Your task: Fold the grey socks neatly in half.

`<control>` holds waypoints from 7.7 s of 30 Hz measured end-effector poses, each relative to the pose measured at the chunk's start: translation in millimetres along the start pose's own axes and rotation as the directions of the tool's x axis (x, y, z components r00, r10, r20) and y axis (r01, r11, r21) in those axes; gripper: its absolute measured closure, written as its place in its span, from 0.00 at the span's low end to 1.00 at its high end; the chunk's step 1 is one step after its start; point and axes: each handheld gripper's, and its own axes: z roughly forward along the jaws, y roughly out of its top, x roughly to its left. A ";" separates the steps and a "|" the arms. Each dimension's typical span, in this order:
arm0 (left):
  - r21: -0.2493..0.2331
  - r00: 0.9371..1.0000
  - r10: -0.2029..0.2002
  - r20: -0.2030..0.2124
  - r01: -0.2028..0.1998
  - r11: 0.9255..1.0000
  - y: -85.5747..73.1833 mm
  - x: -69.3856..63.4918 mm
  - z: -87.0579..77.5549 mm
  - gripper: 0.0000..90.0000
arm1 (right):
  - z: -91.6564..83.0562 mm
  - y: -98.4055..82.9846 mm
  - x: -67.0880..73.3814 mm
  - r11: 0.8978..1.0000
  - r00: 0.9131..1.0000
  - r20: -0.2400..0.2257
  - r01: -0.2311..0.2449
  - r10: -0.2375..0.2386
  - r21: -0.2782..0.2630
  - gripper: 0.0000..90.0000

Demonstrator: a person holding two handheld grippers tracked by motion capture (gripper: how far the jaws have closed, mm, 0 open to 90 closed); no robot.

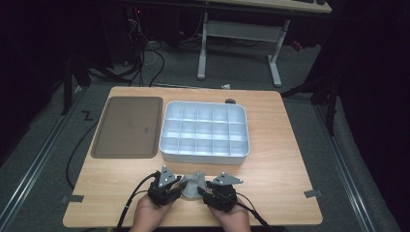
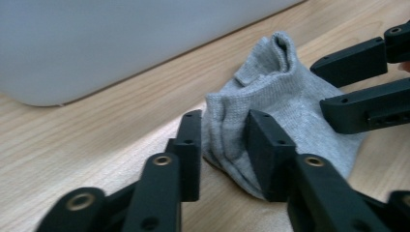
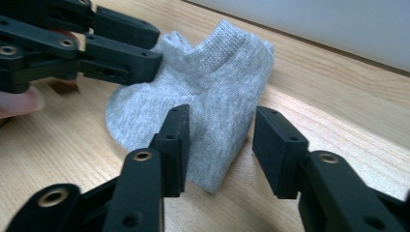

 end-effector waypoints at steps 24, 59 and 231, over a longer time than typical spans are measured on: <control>-0.099 0.996 0.023 0.092 -0.014 0.995 7.9 -18.1 -18.3 0.86 | -2.6 -0.9 0.0 1.000 1.000 -0.005 -0.016 0.016 -0.005 0.90; -0.014 0.990 0.030 0.138 -0.028 1.000 4.8 -24.1 9.1 0.96 | -9.0 1.3 -12.7 1.000 1.000 -0.012 -0.021 0.020 -0.018 1.00; -0.110 0.970 -0.152 0.192 0.175 0.978 9.2 11.4 -20.7 0.93 | -0.8 16.4 36.6 0.962 0.964 0.037 0.262 -0.265 0.074 0.91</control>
